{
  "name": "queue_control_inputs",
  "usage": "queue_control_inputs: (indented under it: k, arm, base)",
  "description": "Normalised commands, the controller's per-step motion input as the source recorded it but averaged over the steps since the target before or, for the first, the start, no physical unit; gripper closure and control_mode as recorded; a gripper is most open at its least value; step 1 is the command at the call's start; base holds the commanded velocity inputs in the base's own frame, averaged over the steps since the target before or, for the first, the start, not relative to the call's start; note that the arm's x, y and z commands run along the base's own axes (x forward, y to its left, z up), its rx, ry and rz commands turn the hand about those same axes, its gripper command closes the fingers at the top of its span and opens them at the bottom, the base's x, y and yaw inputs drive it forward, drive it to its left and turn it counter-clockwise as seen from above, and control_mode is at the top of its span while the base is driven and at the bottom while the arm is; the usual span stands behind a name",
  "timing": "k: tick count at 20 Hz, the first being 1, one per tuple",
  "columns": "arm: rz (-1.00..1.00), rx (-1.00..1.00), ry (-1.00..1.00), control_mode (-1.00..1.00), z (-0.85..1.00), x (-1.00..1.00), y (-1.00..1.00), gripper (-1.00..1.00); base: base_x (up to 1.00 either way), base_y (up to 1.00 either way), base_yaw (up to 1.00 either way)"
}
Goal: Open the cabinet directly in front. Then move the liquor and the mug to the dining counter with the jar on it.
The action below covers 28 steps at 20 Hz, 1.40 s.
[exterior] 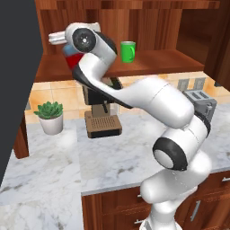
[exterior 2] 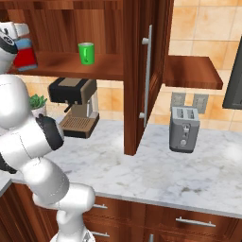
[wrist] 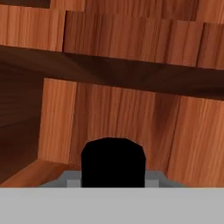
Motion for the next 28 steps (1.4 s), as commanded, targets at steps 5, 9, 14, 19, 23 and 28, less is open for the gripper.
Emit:
queue_control_inputs:
  k: [5,9,14,19,23,28]
  arm:
    - [-0.12,0.03,-0.18,-1.0,0.0,-1.0,-0.18,1.0]
    - [-0.11,0.1,-0.07,-1.0,-0.02,-1.0,-0.31,1.0]
    - [-0.13,0.15,0.0,-1.0,-0.06,-1.0,-0.44,1.0]
    - [-0.12,0.11,0.0,-1.0,-0.26,-0.94,-0.47,1.0]
    - [-0.06,0.08,0.0,-1.0,-0.28,-0.6,-0.43,1.0]
    - [-0.03,0.08,0.0,-1.0,-0.25,-0.3,-0.34,1.0]
  base:
    - [0.0,0.0,0.0]
    - [0.0,0.0,0.0]
    - [0.0,0.0,0.0]
    - [0.0,0.0,0.0]
    - [0.0,0.0,0.0]
    - [0.0,0.0,0.0]
